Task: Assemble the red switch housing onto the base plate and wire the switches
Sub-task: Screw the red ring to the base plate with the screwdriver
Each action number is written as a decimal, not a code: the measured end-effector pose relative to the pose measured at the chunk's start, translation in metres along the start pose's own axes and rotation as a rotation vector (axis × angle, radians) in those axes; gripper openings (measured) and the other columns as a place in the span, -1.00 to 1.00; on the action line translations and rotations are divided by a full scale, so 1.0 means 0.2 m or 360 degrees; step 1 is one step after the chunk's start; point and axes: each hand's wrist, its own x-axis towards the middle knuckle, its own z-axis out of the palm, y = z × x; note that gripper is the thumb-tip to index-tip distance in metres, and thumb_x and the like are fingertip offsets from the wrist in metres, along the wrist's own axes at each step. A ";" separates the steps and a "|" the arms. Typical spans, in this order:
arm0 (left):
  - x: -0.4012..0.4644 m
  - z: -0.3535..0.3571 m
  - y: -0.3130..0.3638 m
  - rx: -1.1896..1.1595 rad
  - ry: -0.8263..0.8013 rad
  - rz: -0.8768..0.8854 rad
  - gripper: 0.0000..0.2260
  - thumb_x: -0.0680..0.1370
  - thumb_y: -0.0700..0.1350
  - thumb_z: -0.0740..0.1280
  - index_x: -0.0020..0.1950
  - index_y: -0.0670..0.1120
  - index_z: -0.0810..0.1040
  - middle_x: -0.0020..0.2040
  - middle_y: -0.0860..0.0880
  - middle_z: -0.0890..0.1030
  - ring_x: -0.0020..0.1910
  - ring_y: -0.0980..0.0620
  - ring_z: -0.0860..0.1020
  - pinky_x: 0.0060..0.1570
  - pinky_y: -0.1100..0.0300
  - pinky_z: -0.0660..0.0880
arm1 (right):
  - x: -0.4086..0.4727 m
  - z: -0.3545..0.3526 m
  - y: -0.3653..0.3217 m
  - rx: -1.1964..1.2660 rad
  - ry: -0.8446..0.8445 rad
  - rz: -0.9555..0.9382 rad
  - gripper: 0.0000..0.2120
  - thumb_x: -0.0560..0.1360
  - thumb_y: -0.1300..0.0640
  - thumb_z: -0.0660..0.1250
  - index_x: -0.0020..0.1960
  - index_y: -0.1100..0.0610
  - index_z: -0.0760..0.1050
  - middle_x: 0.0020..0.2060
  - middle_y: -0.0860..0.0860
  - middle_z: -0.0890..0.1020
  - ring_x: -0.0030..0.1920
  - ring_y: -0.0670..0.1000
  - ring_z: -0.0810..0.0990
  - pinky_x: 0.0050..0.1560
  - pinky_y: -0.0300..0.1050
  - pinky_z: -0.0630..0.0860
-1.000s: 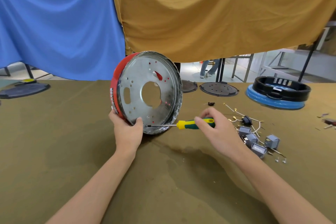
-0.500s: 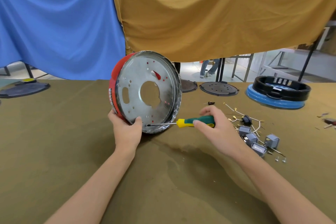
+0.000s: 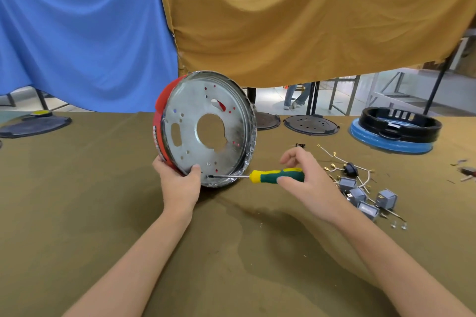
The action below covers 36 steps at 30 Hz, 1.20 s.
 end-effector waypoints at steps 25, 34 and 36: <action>-0.01 0.00 0.01 -0.0001 -0.0006 0.0008 -0.48 0.50 -0.32 0.39 0.31 0.00 0.23 0.11 0.13 0.51 0.07 0.15 0.54 0.16 0.19 0.44 | -0.01 0.05 -0.02 -0.0221 0.0286 -0.0109 -0.70 0.54 -0.13 0.34 -0.17 0.11 0.52 -0.43 0.03 0.58 -0.39 0.00 0.48 -0.33 -0.10 0.40; -0.01 0.00 0.01 -0.0046 0.0021 -0.0031 -0.51 0.50 -0.32 0.38 0.24 0.05 0.21 0.06 0.21 0.48 0.02 0.31 0.50 0.11 0.24 0.43 | -0.03 0.03 -0.04 -0.0142 0.0182 -0.0315 -0.88 0.50 0.16 0.43 -0.04 0.09 0.50 -0.17 0.00 0.52 -0.24 -0.07 0.44 -0.25 -0.33 0.30; -0.01 0.00 0.01 -0.0018 0.0005 -0.0022 -0.50 0.50 -0.31 0.38 0.25 0.05 0.21 0.07 0.20 0.49 0.03 0.30 0.51 0.12 0.22 0.44 | -0.02 0.05 -0.03 -0.0199 0.0278 -0.0270 -0.85 0.51 0.06 0.43 -0.11 0.12 0.53 -0.28 -0.02 0.53 -0.29 -0.07 0.44 -0.28 -0.25 0.30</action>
